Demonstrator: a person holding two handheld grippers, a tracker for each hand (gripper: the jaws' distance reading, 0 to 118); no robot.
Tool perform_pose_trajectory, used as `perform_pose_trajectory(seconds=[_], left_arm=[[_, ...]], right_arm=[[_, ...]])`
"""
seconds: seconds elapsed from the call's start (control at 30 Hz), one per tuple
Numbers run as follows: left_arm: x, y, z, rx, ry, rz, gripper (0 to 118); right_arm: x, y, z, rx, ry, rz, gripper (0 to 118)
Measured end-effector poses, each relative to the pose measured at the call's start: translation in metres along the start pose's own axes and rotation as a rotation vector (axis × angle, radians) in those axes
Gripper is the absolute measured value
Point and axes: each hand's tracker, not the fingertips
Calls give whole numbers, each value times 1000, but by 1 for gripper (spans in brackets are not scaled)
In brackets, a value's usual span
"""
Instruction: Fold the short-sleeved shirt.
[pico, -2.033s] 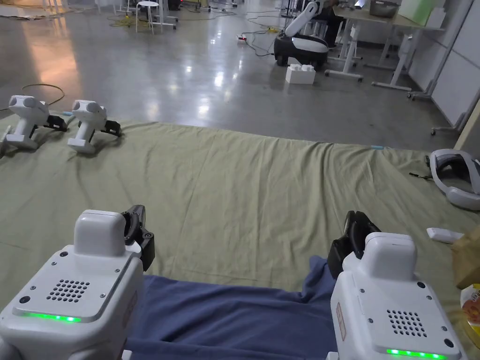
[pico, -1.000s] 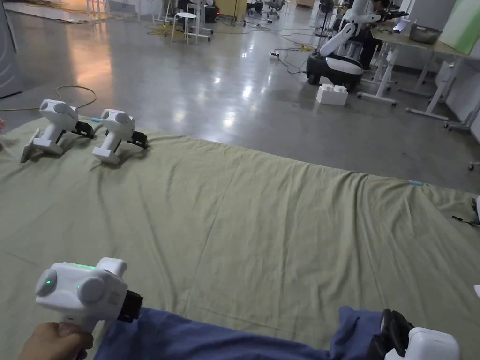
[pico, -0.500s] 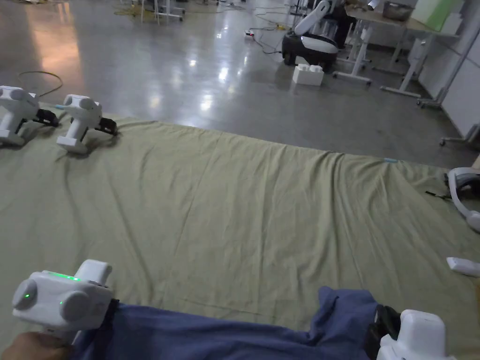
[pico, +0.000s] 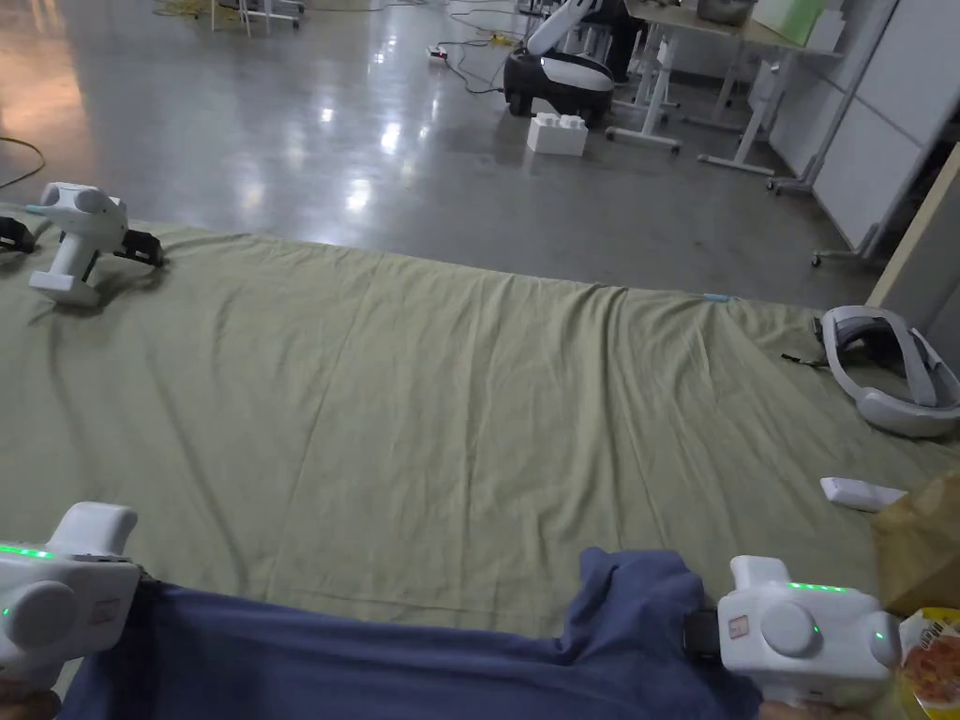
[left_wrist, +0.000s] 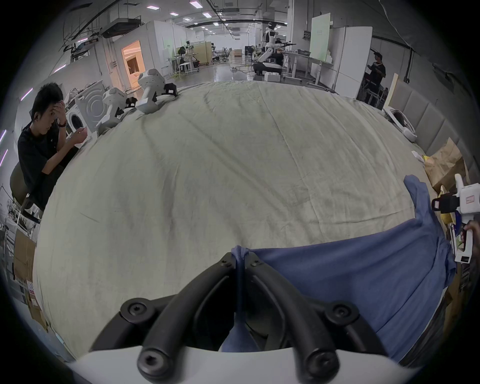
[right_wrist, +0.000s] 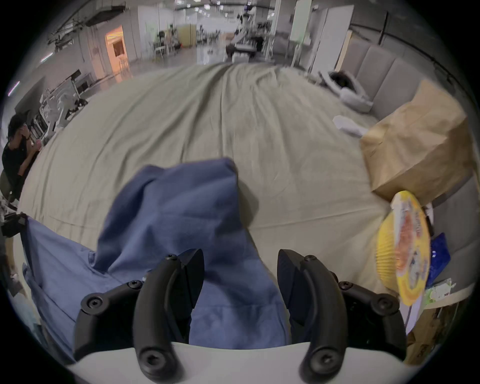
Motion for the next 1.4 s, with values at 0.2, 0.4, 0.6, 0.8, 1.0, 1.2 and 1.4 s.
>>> perform_pose_trajectory(seconds=[0.2, 0.4, 0.6, 0.8, 1.0, 1.2, 1.4], left_arm=[[1, 1, 1, -4, 0, 11, 7], [2, -1, 3, 5, 1, 14, 7], [-2, -7, 16, 44, -17, 36, 7], [-8, -19, 54, 122, -48, 62, 7], [-18, -39, 106, 203, -80, 70, 7], [-34, -74, 135, 220, -100, 73, 7], [-36, -124, 156, 193, -101, 53, 7]], right_arm=[[-2, 3, -21, -41, 12, -12, 44], [-10, 3, -18, -16, -9, 46, 5], [-5, -7, 22, 87, 20, 13, 5], [0, -28, 87, 197, 42, 18, 5], [3, -63, 150, 281, 40, 40, 5], [1, -122, 193, 319, 16, 74, 5], [7, -178, 205, 270, -7, 87, 5]])
